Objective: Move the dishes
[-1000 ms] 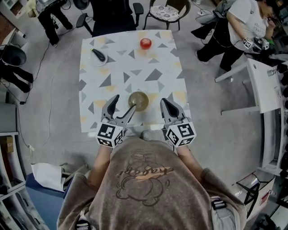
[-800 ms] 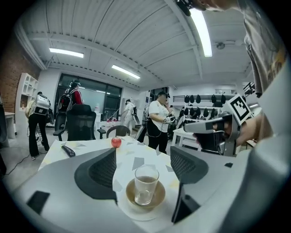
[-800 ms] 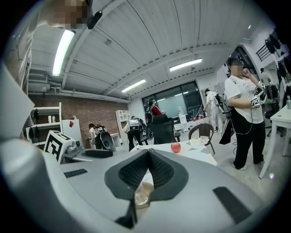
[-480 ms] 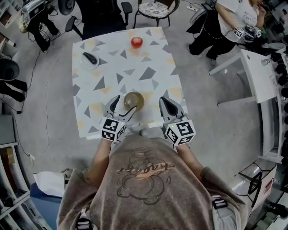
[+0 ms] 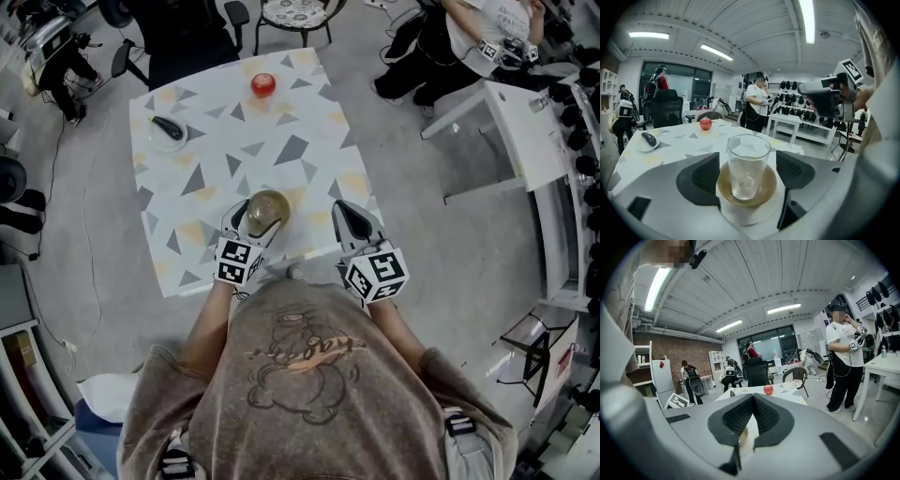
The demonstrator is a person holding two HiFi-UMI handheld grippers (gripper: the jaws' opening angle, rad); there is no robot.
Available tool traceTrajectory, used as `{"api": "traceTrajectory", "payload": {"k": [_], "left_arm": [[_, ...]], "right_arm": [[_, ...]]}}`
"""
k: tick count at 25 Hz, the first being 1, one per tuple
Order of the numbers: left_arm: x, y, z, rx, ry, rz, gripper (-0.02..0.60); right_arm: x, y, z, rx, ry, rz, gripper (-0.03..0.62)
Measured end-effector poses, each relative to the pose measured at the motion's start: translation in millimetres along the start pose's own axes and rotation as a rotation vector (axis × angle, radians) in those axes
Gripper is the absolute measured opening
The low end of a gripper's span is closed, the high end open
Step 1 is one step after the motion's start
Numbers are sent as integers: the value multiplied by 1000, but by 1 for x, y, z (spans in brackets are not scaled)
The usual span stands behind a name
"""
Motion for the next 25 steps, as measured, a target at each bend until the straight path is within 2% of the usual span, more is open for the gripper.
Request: {"api": "traceTrajectory", "payload": {"k": [7,21,23,24,25], "left_arm": [[15,8,2,51,19,62,356],[24,6,2,74,17,54,353],[24,6,2,80,9,51,337],[24,6,3,83,3,49,293],[24,7,4,85,0,47,288]], "right_arm": [[-11,4,-4,17,51,5,-5],[-23,10,-7,28,89,14,-5],[-23,10,-7,26,88,15,-5],[-23,10,-7,26,88,15,-5],[-23,10,-7,25,88,16,-5]]}}
Point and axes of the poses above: the fingertips, and each gripper's own axes: x forward along the fingers, z to its left, y out of its underside, the point moved 8 cm from there along -x, backward along the fingers, and after that the axes turned 1 degree about y, right-handed, at the moved point
